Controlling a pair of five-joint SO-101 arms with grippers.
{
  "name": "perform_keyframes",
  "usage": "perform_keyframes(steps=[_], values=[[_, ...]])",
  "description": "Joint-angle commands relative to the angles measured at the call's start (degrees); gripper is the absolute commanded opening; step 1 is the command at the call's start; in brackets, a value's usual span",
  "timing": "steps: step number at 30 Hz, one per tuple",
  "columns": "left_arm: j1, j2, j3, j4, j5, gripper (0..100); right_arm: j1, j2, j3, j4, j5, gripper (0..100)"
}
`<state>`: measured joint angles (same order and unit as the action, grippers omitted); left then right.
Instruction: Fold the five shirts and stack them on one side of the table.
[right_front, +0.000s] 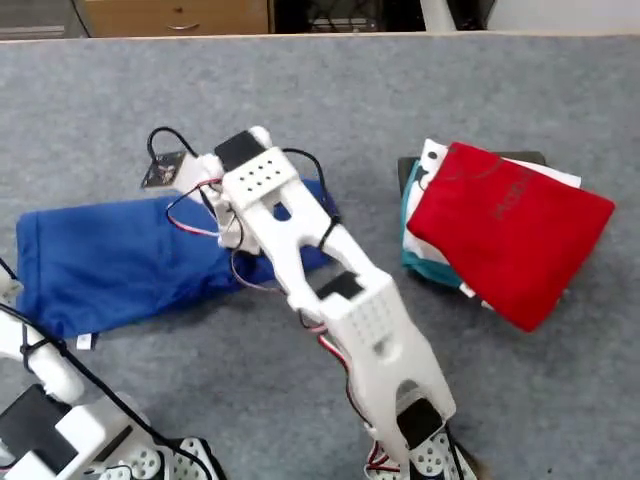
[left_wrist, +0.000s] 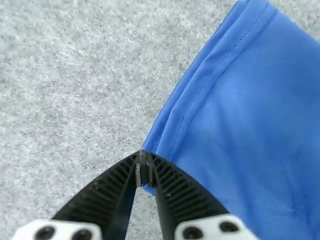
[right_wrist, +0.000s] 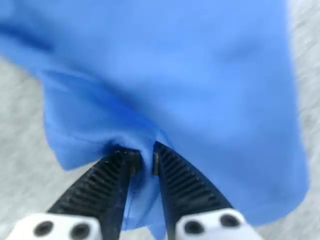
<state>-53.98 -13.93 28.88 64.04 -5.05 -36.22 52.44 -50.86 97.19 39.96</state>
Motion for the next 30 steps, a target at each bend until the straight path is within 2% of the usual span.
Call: perform_keyframes(steps=[1, 3, 8, 10, 14, 17, 24, 27, 30], values=[[-3.03, -2.29, -0.22, 0.44, -0.44, 3, 0.97, 7.6, -14.9, 0.44, 0.53, 1.6], [-6.02, -2.29, -0.22, 0.53, -0.62, 3, 0.7, 10.68, -22.37, 2.64, 0.44, 4.1], [-13.49, -7.91, 2.07, 0.09, -1.76, 3, 0.0, 12.62, -33.89, 4.04, -7.56, 33.8], [-13.85, -11.96, 4.7, -0.09, -3.43, 3, -0.18, 12.53, -34.24, 4.04, -7.65, 36.7], [-13.76, -19.52, 11.74, -4.13, -3.69, 3, 1.23, 12.18, -34.42, 4.04, -8.09, 29.9], [-14.02, -24.35, 16.48, -7.56, -3.78, 3, 4.04, 9.1, -34.42, 4.04, -11.6, 21.6], [-13.85, -31.3, 22.73, -8.09, -3.78, 3, 9.05, -2.24, -33.8, 4.13, -19.34, 1.1], [-13.85, -31.91, 22.99, -8.09, -3.78, 3, 9.85, -6.29, -31.87, 4.22, -19.96, 3.3], [-13.76, -32.0, 22.73, -8.09, -3.78, 3, 9.49, -11.3, -23.96, 4.22, -19.96, 3.2]])
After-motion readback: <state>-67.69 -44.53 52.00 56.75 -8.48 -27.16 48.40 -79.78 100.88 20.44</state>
